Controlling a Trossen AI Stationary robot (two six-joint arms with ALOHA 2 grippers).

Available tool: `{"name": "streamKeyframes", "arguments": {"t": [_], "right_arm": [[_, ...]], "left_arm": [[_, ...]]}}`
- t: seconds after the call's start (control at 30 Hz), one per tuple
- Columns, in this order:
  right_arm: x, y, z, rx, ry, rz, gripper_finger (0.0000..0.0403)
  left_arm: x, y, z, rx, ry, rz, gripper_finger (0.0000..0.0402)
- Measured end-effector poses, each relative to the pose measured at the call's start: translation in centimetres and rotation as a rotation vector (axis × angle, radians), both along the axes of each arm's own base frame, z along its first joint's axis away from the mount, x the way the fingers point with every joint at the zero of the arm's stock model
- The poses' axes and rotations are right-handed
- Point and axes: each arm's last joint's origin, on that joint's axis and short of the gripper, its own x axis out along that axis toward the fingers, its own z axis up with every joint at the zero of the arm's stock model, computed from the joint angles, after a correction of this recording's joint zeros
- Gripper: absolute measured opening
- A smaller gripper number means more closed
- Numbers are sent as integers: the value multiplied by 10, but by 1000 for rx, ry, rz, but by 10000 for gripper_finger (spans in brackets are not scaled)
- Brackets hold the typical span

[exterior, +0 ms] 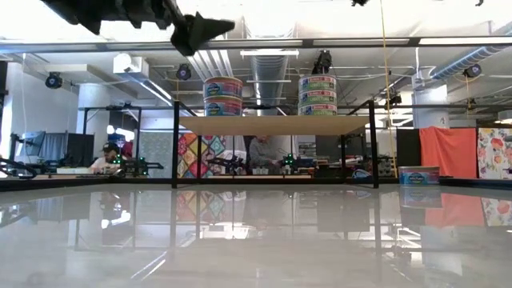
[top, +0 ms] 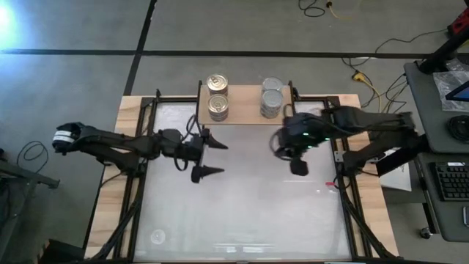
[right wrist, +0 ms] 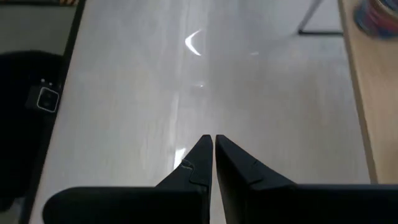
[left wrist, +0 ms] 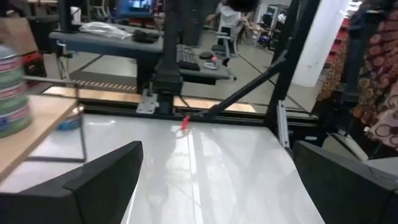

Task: Stack canned seafood by type on shelf
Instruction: Stack the blue-pink tuna can on top of the blue-pink tuna can

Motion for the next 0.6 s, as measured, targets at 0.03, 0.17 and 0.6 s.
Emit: {"name": "streamKeyframes", "arguments": {"t": [0.03, 0.17, 0.6], "right_arm": [[-9, 0, 0, 8, -2, -26, 13], [-47, -2, 6, 55, -44, -122, 13], [-162, -30, 45, -382, -209, -764, 13]], "left_arm": [[2, -6, 1, 4, 0, -5, 398], [9, -25, 1, 54, 5, -35, 398], [33, -58, -27, -9, 46, -61, 398]]}}
